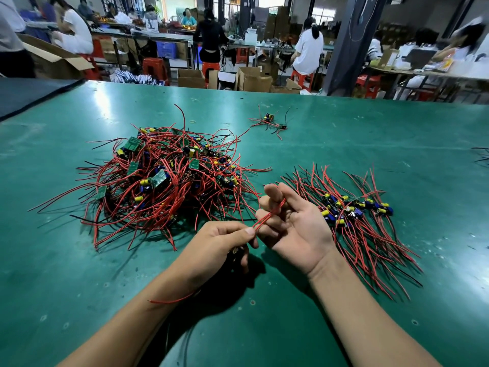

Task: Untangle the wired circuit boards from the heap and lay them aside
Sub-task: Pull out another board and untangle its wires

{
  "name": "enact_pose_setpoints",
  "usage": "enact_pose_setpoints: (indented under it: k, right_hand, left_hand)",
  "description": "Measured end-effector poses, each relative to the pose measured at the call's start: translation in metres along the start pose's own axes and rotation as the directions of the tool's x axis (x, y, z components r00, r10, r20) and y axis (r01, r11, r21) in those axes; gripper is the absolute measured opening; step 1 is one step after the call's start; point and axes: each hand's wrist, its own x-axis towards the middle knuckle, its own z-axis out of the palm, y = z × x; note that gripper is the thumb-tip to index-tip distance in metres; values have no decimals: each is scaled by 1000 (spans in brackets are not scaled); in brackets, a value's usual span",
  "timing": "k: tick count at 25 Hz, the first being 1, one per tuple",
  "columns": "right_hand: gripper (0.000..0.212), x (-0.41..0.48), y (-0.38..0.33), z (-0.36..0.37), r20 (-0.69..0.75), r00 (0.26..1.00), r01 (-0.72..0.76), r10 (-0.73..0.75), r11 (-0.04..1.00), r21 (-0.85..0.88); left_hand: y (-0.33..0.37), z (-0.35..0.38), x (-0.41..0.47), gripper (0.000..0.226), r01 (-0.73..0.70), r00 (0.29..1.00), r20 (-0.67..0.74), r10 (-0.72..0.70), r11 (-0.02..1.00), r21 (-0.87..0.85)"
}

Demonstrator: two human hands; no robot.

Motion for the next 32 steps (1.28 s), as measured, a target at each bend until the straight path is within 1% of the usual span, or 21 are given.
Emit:
enact_pose_setpoints:
  k: [1,3,5,6,8,9,10,12,14,16,19,21,22,24,25,26,29,30,32]
  right_hand:
    - [41,-1,0,1,11,1000,-2,2,1000,-5]
    - [41,1,2,1,-16,1000,21,-22,998,-61]
    - [47,5,6,-1,-84,993,62,-82,973,-222]
    - [51,6,8,-1,-121,985,78,-127,933,-351]
    - [57,6,15,-2,-151,967,74,-205,793,-605]
    - [56,5,19,-2,-135,969,61,-207,731,-680]
    - [54,3,24,-1,-99,980,51,-174,695,-717]
    - [49,-1,31,1,-18,995,47,-93,650,-759]
    - [51,-2,32,2,3,996,53,-84,607,-793]
    - [53,-1,28,1,7,996,61,-94,585,-808]
    - [54,1,27,-3,-2,997,48,-82,610,-791]
    - [52,3,24,-6,-42,994,32,-101,630,-776]
    - [52,4,20,-8,-72,986,32,-149,596,-802]
    - [51,7,12,-14,-108,950,36,-294,447,-894]
    - [51,8,9,-16,-109,934,41,-339,406,-913]
    - [50,9,8,-17,-110,925,54,-365,411,-910]
    - [46,11,12,-14,-137,893,122,-429,523,-843]
    - [46,12,14,-11,-154,882,144,-445,567,-811]
    - [50,14,17,-7,-186,882,190,-432,688,-700]
  left_hand:
    - [-1,0,-1,23,3,1000,-12,-4,1000,-19]
    - [-2,2,-2,22,2,999,-41,-4,998,-60]
    - [-4,4,-2,21,-30,997,-73,27,999,-28]
    - [-5,5,-1,21,-43,995,-95,43,999,2]
    - [-7,5,0,21,-56,987,-153,56,998,6]
    - [-7,5,1,20,-61,982,-180,56,998,-20]
    - [-7,4,1,20,-68,978,-200,59,997,-41]
    - [-7,4,2,18,-74,976,-211,63,996,-45]
    - [-8,4,3,18,-66,977,-208,52,996,-61]
    - [-9,4,3,20,-63,978,-205,45,995,-78]
    - [-8,4,4,22,-45,979,-203,21,993,-113]
    - [-8,4,4,24,-33,979,-201,4,990,-138]
    - [-7,4,4,24,-29,980,-200,1,990,-135]
    - [-6,4,3,24,-21,981,-193,-1,993,-113]
    - [-6,4,3,24,-18,982,-189,-3,994,-107]
    - [-6,4,3,25,-14,983,-186,-6,994,-107]
    - [-5,3,3,24,-16,984,-181,-3,995,-101]
    - [-5,3,3,24,-21,984,-178,4,995,-94]
    - [-5,2,3,24,-28,985,-171,12,996,-89]
